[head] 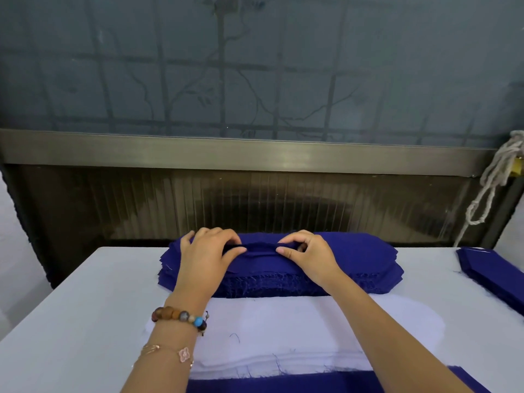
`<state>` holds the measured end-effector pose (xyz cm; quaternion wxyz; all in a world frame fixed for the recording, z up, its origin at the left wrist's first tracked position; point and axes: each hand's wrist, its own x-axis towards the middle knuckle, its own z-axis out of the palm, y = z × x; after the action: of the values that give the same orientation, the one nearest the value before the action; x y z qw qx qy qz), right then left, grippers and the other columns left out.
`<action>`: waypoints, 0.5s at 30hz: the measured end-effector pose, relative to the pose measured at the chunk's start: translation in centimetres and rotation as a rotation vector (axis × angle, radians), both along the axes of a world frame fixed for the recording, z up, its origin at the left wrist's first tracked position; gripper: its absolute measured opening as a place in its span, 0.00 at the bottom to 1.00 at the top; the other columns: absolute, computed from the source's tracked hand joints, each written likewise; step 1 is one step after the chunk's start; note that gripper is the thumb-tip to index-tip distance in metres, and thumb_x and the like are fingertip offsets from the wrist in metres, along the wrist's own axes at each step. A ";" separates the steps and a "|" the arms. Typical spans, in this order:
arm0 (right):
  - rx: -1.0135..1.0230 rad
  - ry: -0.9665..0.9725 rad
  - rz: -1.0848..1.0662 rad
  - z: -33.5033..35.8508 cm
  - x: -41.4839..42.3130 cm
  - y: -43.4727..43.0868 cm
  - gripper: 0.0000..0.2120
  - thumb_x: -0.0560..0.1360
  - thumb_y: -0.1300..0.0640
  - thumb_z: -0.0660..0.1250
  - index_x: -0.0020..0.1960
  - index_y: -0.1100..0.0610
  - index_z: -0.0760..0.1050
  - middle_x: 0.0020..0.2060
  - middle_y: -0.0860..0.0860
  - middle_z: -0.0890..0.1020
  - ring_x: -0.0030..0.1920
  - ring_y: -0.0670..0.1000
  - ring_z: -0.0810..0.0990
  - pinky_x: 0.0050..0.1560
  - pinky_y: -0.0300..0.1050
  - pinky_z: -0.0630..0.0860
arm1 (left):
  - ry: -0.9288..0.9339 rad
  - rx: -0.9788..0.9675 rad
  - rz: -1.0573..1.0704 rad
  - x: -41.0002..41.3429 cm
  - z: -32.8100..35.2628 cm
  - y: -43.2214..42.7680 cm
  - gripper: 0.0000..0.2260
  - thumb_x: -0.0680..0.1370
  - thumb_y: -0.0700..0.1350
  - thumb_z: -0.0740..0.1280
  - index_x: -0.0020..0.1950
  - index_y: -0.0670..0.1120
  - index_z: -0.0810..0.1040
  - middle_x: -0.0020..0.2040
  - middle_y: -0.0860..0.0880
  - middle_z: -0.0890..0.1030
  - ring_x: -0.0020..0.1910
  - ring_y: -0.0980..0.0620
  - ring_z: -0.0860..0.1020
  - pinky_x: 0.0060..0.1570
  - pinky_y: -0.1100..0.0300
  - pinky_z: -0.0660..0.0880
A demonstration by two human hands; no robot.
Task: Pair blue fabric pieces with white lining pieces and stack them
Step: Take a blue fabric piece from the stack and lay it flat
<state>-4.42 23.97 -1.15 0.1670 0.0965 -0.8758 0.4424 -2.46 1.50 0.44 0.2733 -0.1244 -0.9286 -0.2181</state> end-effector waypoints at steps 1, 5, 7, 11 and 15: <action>0.010 -0.001 -0.008 0.0 -0.1 0.0 0.07 0.72 0.50 0.72 0.50 0.46 0.81 0.47 0.43 0.79 0.40 0.45 0.75 0.39 0.32 0.71 | 0.011 0.001 0.034 0.0 -0.2 -0.3 0.04 0.78 0.53 0.66 0.51 0.59 0.78 0.50 0.60 0.79 0.57 0.56 0.72 0.69 0.49 0.59; 0.278 0.011 0.032 0.1 -0.3 0.2 0.08 0.75 0.46 0.69 0.53 0.43 0.77 0.48 0.39 0.74 0.39 0.41 0.72 0.38 0.31 0.66 | 0.010 0.094 0.140 -0.1 -1.5 -1.0 0.05 0.78 0.47 0.68 0.52 0.54 0.81 0.51 0.55 0.81 0.54 0.51 0.76 0.58 0.51 0.69; 0.489 0.001 0.090 0.9 -0.5 0.6 0.11 0.77 0.45 0.65 0.59 0.45 0.72 0.52 0.42 0.71 0.40 0.41 0.72 0.40 0.34 0.66 | 0.018 0.212 0.168 -0.1 -2.0 -1.2 0.03 0.76 0.47 0.70 0.49 0.54 0.81 0.49 0.54 0.81 0.53 0.50 0.76 0.55 0.49 0.71; 0.639 -0.158 0.078 3.1 -1.0 3.3 0.16 0.77 0.48 0.64 0.63 0.49 0.70 0.57 0.47 0.70 0.51 0.50 0.76 0.51 0.45 0.74 | 0.024 0.222 0.274 -0.5 -2.5 -1.0 0.02 0.76 0.51 0.70 0.47 0.56 0.81 0.49 0.55 0.80 0.54 0.49 0.74 0.54 0.49 0.65; 0.662 -0.337 -0.026 4.4 -1.0 7.4 0.16 0.75 0.48 0.66 0.61 0.50 0.72 0.55 0.49 0.74 0.53 0.51 0.75 0.54 0.47 0.75 | 0.030 0.239 0.287 -0.7 -2.8 -1.0 0.03 0.76 0.51 0.70 0.48 0.55 0.81 0.48 0.55 0.80 0.54 0.50 0.74 0.54 0.50 0.62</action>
<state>-5.41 31.33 3.30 -0.0141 0.0600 -0.9878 0.1428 -3.19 0.52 -2.40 0.3283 0.0396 -0.9001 -0.2836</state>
